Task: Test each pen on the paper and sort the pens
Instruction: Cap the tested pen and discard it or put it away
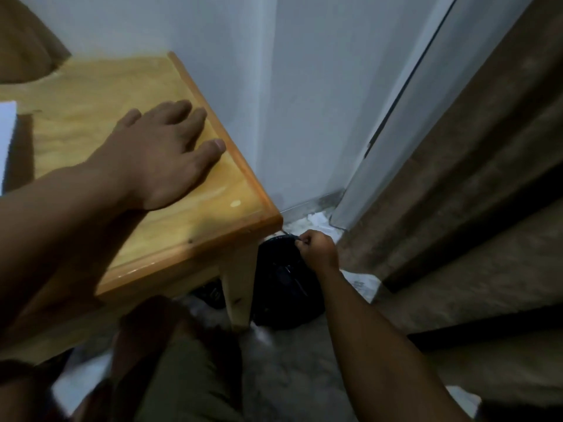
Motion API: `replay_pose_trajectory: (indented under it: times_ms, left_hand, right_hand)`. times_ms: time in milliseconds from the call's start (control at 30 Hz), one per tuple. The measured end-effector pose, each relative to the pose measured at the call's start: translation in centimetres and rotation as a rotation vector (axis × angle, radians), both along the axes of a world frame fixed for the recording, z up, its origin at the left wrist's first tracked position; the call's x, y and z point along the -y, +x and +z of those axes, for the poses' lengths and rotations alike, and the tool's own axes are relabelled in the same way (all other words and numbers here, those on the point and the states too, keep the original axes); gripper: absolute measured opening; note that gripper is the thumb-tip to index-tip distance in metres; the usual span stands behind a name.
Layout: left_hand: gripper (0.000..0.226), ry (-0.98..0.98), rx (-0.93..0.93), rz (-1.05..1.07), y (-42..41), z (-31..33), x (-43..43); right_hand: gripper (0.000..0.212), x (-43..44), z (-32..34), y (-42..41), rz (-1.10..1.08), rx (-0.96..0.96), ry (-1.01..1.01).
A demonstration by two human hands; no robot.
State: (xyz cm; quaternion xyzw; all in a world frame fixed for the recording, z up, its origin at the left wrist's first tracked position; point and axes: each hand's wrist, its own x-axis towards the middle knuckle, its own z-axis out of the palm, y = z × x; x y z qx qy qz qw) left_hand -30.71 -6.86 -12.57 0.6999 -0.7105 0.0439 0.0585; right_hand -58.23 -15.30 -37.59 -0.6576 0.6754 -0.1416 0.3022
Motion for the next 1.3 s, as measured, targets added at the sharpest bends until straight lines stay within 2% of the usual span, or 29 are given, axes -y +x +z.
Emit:
replay_pose_trajectory:
  times_ms: [67,167,367,533,667,733,867,1000,1200,1300]
  left_hand:
    - [0.082,-0.004,0.002,-0.008,0.0,-0.1,0.0]
    - [0.076,-0.037,-0.005,-0.015,-0.2,-0.1,-0.1]
    - [0.093,-0.025,0.092,-0.064,-0.1,0.1,0.1]
    - [0.101,0.003,0.121,-0.063,0.2,-0.1,0.2]
    - [0.101,0.013,0.147,-0.059,0.4,-0.3,0.3]
    - [0.097,0.021,0.113,-0.041,0.5,-0.3,0.3]
    - [0.089,0.018,0.004,0.015,-0.5,0.3,-0.4]
    - [0.092,0.072,-0.055,0.055,-1.4,1.6,-1.1]
    - [0.066,0.211,-0.149,0.065,-1.8,5.0,-1.1]
    - [0.057,0.185,-0.164,0.109,-1.6,7.8,-1.2]
  right_hand:
    - [0.007,0.0,-1.0,0.1,-0.007,0.001,0.023]
    - [0.012,0.4,-2.2,0.1,0.007,-0.041,0.019]
    - [0.019,1.2,-3.4,0.5,0.027,-0.127,0.029]
    - [0.045,1.2,-3.9,0.3,0.061,-0.199,0.027]
    - [0.022,0.9,-2.4,-0.1,0.062,-0.184,0.022]
    - [0.023,0.5,-1.4,-0.2,0.089,-0.168,0.024]
    - [0.032,0.1,2.4,-0.2,0.135,-0.151,-0.004]
    - [0.049,0.2,9.2,0.2,0.220,-0.165,-0.083]
    - [0.055,0.4,21.2,2.1,0.324,-0.210,-0.226]
    - [0.055,0.1,26.8,4.0,0.361,-0.193,-0.246]
